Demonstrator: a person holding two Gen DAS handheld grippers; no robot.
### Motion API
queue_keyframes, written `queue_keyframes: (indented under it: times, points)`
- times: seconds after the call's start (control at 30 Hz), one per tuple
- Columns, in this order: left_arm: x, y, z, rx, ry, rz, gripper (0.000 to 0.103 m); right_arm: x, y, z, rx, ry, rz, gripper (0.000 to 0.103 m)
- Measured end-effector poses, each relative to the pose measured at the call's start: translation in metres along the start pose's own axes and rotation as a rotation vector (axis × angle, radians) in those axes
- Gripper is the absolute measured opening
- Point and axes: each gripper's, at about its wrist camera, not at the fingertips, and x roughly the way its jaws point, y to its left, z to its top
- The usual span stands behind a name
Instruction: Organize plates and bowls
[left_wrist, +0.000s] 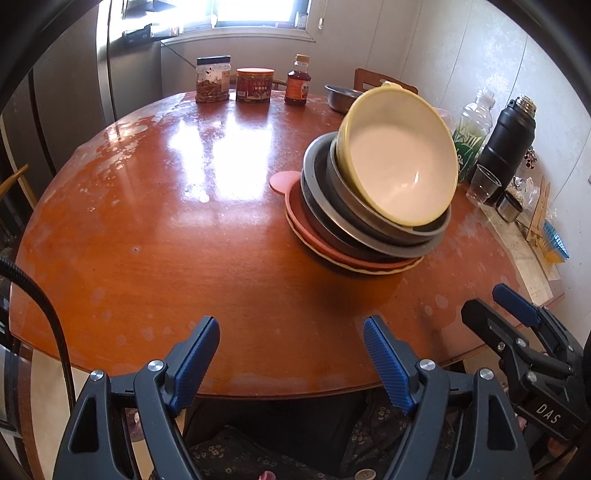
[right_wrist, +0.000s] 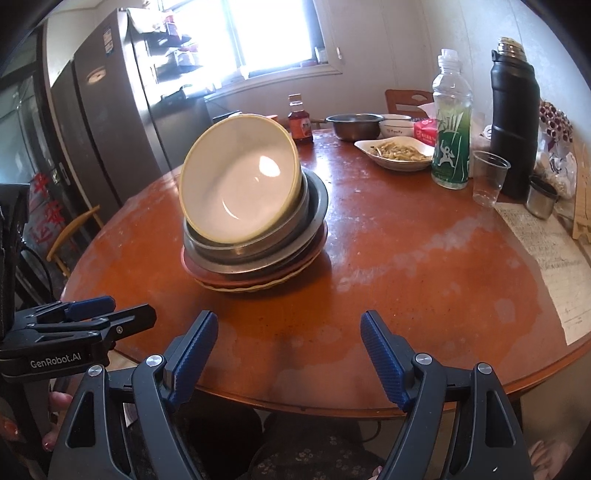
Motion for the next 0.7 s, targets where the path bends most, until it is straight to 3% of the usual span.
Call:
queue_keyframes:
  times: [0.7]
  points:
    - [0.012, -0.004, -0.001, 0.004, 0.035, 0.002, 0.080, 0.010, 0.002, -0.007, 0.003, 0.034, 0.009, 0.081]
